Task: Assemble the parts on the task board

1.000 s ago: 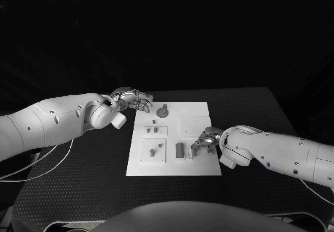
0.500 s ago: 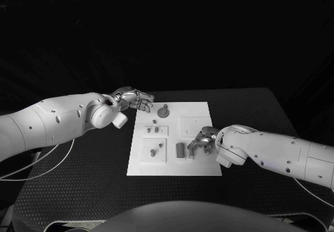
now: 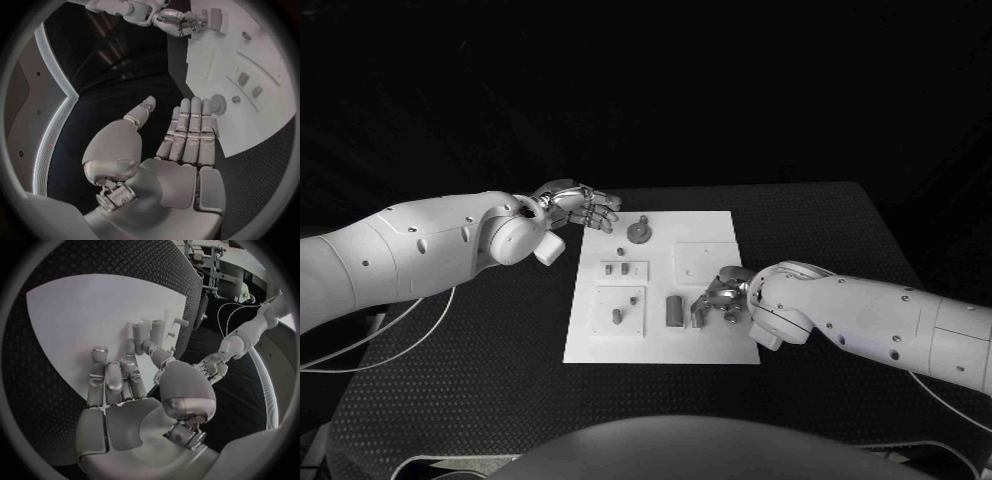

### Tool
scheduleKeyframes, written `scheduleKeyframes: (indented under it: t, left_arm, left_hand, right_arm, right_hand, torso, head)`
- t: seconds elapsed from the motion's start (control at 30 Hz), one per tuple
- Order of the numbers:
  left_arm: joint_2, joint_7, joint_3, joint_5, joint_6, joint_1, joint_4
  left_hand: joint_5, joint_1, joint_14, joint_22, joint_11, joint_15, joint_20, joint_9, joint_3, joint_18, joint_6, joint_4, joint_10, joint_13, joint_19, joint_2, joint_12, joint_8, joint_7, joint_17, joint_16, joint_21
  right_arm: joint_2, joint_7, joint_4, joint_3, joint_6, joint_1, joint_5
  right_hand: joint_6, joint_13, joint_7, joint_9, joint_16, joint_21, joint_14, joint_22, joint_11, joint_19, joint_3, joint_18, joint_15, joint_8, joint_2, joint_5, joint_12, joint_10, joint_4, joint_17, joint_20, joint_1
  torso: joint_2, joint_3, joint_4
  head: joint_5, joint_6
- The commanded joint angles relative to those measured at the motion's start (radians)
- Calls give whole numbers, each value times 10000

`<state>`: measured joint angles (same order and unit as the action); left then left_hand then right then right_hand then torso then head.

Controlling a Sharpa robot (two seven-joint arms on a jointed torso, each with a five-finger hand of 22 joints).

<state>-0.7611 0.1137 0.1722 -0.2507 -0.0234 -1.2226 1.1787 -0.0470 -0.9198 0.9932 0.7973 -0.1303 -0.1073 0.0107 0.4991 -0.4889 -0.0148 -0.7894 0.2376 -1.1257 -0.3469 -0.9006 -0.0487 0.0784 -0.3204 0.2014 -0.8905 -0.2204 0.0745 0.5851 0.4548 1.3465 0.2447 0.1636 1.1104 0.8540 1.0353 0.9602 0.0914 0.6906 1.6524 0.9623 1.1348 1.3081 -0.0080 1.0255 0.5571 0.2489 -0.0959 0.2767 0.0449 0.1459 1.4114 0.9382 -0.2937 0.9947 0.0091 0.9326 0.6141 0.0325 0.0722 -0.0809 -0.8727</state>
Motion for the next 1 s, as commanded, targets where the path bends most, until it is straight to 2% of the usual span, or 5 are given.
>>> scheduleKeyframes:
  t: [0.03,0.53,0.67,0.8,1.0]
  left_arm:
    - [37,88,-7,-22,153,-11,-5]
    - [52,90,-7,-23,146,-11,-16]
    - [57,92,-7,-23,156,-11,-21]
    - [68,95,-7,-24,150,-11,-29]
    - [75,92,-7,-24,151,-11,-29]
  left_hand:
    - [-21,56,19,-14,-23,-22,-4,-7,-14,35,32,-51,51,-9,52,-41,-33,-10,-14,-18,38,-29]
    - [-21,59,18,-14,-25,-25,-2,-8,-11,36,37,-55,55,-9,55,-39,-35,-9,-12,-21,44,-29]
    - [-21,61,17,-14,-25,-25,-1,-8,-10,36,38,-57,56,-9,56,-40,-36,-8,-11,-22,45,-29]
    - [-21,61,16,-14,-25,-26,-1,-8,-9,36,39,-56,56,-8,57,-42,-36,-8,-11,-23,46,-29]
    - [-21,55,-3,-17,-25,-35,4,-8,-8,39,41,-50,56,-9,75,-49,-36,-8,-11,-22,61,-36]
  right_arm:
    - [-74,-46,-4,14,-208,-72,-34]
    - [-168,-101,-112,14,49,-116,-100]
    - [-183,-159,-111,13,167,-116,-158]
    - [-194,-183,-121,13,137,-116,-187]
    - [-223,-210,-104,13,55,-117,-193]
  right_hand:
    - [22,-1,28,-24,5,23,18,154,-33,13,27,129,-58,19,169,16,-63,64,-3,-7,-26,256]
    - [7,-4,49,-60,-7,-10,-41,134,-12,24,-53,129,-65,-24,100,16,-105,50,25,-69,-1,68]
    - [-81,-7,106,-137,-27,-81,-157,92,39,61,-123,129,-50,-127,-170,28,-164,11,160,-196,32,-352]
    - [-131,3,142,-212,-39,-157,-232,59,75,107,-21,129,-23,-213,-537,31,-204,-20,514,-272,24,-728]
    - [-152,18,156,-241,-39,-190,-294,67,87,107,37,129,-12,-246,-763,21,-220,-49,659,-322,11,-873]
  torso:
    - [2,4,3]
    - [0,3,0]
    - [0,3,2]
    - [1,3,3]
    - [0,7,4]
  head:
    - [-4,1]
    - [-14,1]
    - [-24,1]
    - [-24,1]
    - [-14,1]
